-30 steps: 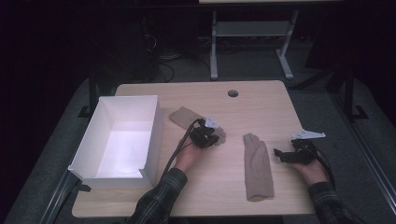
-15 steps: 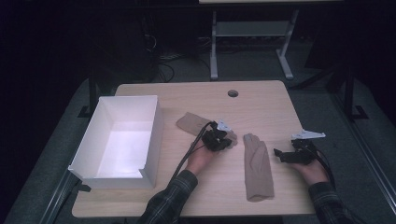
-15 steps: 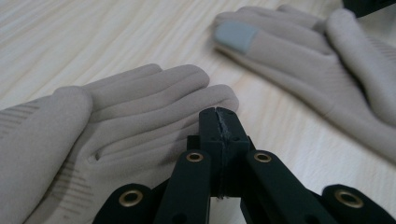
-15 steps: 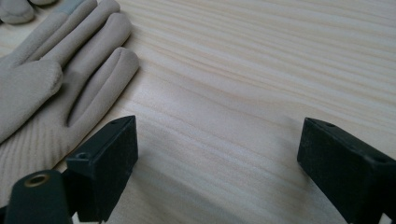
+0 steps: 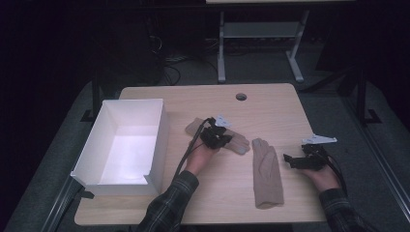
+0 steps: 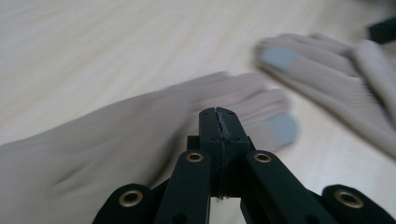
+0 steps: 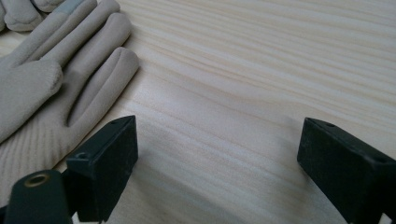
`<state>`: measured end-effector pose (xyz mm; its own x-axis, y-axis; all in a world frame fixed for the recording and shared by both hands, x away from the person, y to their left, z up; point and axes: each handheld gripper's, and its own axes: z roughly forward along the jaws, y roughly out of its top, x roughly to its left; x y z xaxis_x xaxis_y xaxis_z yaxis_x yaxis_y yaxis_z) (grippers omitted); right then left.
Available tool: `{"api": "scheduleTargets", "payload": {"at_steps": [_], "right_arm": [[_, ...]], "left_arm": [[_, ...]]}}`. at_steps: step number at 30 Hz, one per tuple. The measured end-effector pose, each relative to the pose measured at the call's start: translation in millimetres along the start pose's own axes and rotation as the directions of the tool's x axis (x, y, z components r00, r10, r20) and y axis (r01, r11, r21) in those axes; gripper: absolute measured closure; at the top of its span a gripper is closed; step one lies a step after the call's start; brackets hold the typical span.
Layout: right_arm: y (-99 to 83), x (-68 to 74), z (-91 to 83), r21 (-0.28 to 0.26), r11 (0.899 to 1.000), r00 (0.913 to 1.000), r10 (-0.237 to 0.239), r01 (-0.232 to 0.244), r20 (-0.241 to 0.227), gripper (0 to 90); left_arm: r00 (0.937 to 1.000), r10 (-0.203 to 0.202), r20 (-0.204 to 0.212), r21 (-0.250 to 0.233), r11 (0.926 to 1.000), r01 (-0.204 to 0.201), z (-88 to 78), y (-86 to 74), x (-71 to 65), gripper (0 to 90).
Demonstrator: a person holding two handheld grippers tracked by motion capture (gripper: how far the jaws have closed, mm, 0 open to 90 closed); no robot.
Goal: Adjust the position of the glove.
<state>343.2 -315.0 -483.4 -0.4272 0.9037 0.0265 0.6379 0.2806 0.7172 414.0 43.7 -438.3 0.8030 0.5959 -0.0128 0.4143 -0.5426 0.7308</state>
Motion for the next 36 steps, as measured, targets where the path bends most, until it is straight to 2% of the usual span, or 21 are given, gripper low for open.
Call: {"api": "scheduleTargets", "payload": {"at_steps": [3,6,11,16,17,22,31,36], "right_arm": [[0.0,0.0,0.1,-0.001,1.000,1.0000,0.000,0.000,0.000,11.7],[0.0,0.1,0.0,0.000,1.000,1.0000,0.001,-0.001,0.000,11.7],[0.0,0.2,0.0,0.000,1.000,1.0000,0.002,-0.002,0.000,11.7],[0.0,0.2,0.0,0.000,1.000,1.0000,0.002,-0.002,0.000,11.7],[0.0,0.2,0.0,0.000,1.000,1.0000,0.003,-0.003,0.000,11.7],[0.0,0.2,0.0,0.000,1.000,1.0000,0.003,-0.003,0.000,11.7],[-0.1,-0.1,0.0,-0.001,1.000,1.0000,-0.001,0.001,0.000,11.7],[-0.1,0.0,0.0,0.000,1.000,1.0000,0.000,0.000,0.000,11.7]], "left_arm": [[0.9980,-0.022,-0.058,-0.001,0.9997,0.022,-9.4,-3.0,16.5,89.6],[0.9925,-0.065,-0.103,-0.014,0.9978,0.064,-15.5,-7.0,32.5,89.6],[0.9784,-0.103,-0.179,0.001,0.9945,0.105,-17.6,-13.9,52.6,89.7],[0.9665,-0.120,-0.227,0.038,0.9906,0.132,-12.5,-22.1,64.1,89.7],[0.9625,-0.132,-0.237,0.041,0.9884,0.146,-10.4,-23.6,64.6,89.7],[0.9598,-0.128,-0.250,0.093,0.9835,0.155,-0.4,-30.2,64.5,89.7],[0.9520,-0.149,-0.268,0.099,0.9786,0.181,-9.1,-36.9,55.2,89.7],[0.9537,-0.155,-0.258,0.106,0.9766,0.187,-17.9,-43.8,45.4,89.7]]}}
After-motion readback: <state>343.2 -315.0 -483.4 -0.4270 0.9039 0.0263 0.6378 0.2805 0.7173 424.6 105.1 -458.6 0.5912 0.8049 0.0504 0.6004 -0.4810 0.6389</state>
